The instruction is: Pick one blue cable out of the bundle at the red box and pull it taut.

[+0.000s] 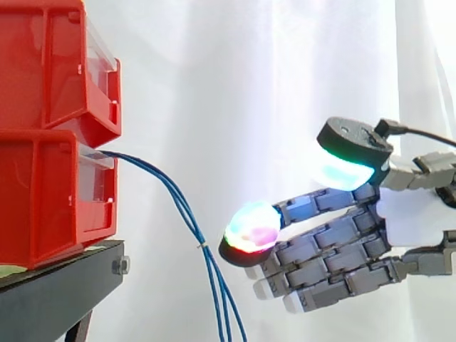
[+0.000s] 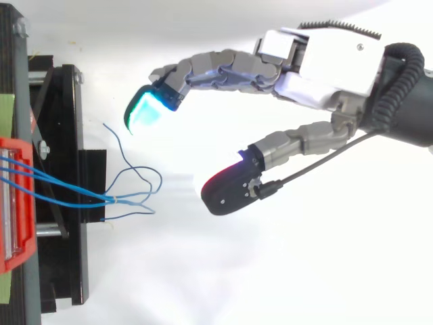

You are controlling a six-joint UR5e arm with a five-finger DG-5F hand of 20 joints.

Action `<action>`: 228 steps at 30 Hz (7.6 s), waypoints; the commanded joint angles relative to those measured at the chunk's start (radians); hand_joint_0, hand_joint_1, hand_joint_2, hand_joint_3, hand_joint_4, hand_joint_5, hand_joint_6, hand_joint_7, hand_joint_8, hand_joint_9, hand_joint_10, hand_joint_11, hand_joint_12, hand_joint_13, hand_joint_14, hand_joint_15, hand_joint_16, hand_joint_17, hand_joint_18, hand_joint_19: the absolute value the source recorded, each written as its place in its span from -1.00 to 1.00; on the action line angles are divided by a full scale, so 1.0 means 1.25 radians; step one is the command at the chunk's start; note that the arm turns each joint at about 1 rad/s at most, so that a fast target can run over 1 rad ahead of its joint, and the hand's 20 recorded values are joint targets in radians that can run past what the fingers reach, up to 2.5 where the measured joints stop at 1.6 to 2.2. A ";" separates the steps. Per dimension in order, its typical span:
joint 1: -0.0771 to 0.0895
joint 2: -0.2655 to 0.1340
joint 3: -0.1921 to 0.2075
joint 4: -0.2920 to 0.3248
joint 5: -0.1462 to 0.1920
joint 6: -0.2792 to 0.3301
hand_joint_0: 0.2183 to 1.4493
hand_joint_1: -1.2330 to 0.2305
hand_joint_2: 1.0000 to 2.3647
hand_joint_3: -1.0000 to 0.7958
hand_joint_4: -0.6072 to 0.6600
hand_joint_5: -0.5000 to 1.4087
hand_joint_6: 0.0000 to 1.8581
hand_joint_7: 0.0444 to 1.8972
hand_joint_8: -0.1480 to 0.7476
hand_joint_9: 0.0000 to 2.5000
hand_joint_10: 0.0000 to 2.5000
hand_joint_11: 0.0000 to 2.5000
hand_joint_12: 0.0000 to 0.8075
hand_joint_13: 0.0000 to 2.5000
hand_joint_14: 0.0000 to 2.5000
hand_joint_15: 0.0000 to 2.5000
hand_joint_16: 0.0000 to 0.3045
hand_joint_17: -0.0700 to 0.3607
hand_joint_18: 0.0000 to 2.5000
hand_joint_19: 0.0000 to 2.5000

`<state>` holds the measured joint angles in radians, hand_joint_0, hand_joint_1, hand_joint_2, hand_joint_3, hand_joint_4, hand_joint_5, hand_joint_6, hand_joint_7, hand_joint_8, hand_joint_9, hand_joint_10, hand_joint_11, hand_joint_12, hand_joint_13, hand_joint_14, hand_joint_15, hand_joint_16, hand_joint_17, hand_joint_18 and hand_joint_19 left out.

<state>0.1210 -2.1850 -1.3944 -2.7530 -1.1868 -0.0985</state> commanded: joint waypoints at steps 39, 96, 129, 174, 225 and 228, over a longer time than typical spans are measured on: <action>0.046 -0.153 0.074 0.193 0.006 -0.038 -0.52 -0.26 -1.00 -0.44 0.51 -0.63 -0.46 -0.08 0.02 -0.70 -1.00 -1.00 -0.02 -0.84 -1.00 -0.95 -0.60 -0.05 -0.83 -1.00; 0.030 -0.152 0.123 0.146 -0.038 -0.037 -0.38 -0.32 -0.97 0.07 0.02 -0.68 0.00 -0.14 0.01 -0.63 -1.00 -0.88 -0.06 -0.78 -1.00 -0.93 -0.64 -0.11 -0.75 -0.98; 0.010 -0.087 0.123 -0.086 -0.102 0.069 -0.20 -0.52 -0.98 -0.19 -0.13 -0.68 0.01 -0.06 0.04 -0.46 -0.99 -0.61 -0.05 -0.69 -1.00 -0.92 -0.65 -0.12 -0.65 -0.98; -0.002 -0.080 0.124 -0.081 -0.110 0.070 -0.21 -0.58 -1.00 -0.44 0.04 -0.65 -0.02 -0.02 0.04 -0.43 -0.99 -0.61 -0.05 -0.64 -1.00 -0.89 -0.65 -0.13 -0.59 -0.97; -0.001 -0.080 0.129 -0.081 -0.107 0.069 -0.15 -0.56 -1.00 -0.44 -0.01 -0.67 0.00 -0.07 0.02 -0.44 -0.99 -0.60 -0.04 -0.64 -1.00 -0.90 -0.65 -0.13 -0.60 -0.97; -0.001 -0.079 0.129 -0.081 -0.107 0.069 -0.24 -0.59 -1.00 -0.44 0.05 -0.67 0.00 -0.08 0.02 -0.44 -0.99 -0.60 -0.04 -0.64 -1.00 -0.89 -0.65 -0.13 -0.60 -0.97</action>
<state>0.1201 -2.2853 -1.2334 -2.8548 -1.3208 -0.0122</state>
